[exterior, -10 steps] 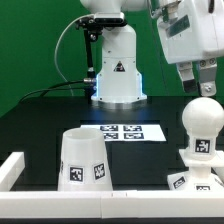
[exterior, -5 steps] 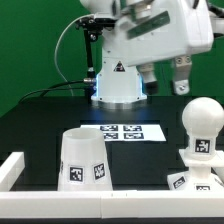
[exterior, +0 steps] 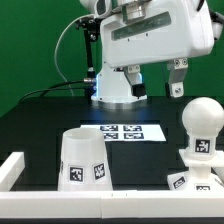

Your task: Assemble lamp

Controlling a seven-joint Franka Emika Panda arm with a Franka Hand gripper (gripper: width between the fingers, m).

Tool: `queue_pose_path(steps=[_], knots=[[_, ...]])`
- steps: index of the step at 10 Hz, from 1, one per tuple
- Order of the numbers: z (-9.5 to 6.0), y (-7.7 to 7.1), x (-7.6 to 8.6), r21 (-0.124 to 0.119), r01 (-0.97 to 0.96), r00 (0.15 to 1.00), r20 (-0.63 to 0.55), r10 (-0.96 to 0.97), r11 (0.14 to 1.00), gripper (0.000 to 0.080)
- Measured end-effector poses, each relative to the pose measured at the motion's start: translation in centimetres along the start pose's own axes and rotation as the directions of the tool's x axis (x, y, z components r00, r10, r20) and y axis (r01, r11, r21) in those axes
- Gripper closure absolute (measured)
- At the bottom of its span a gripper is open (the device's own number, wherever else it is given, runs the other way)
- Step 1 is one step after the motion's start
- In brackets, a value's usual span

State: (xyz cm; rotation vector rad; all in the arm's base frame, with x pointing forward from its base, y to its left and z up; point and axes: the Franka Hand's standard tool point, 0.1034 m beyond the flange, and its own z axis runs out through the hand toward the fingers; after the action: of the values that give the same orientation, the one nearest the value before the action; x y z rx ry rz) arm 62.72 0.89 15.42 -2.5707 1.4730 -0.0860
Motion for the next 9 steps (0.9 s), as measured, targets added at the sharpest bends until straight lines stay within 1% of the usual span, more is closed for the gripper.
queue_pose_path(steps=[1,2,3,4,5,6,9], knots=[[1.0,1.7,1.2,-0.021,0.133,0.991,-0.007,-0.133,0.991,0.0100],[1.6,2.7,2.6,-0.040,0.215,0.976,-0.007,-0.216,0.976,0.0100],[2.0,3.2,3.9,-0.054,0.290,0.957,-0.012,-0.291,0.955,0.0100],[2.6,3.4,4.6,-0.065,0.338,0.940,-0.013,-0.340,0.939,0.0100],[2.8,3.4,4.9,-0.057,0.347,0.937,-0.021,-0.348,0.936,0.0100],[2.6,3.4,5.0,-0.038,0.323,0.946,-0.028,-0.324,0.946,0.0100],[2.9,3.6,5.0,-0.046,0.336,0.941,-0.026,-0.337,0.941,0.0100]])
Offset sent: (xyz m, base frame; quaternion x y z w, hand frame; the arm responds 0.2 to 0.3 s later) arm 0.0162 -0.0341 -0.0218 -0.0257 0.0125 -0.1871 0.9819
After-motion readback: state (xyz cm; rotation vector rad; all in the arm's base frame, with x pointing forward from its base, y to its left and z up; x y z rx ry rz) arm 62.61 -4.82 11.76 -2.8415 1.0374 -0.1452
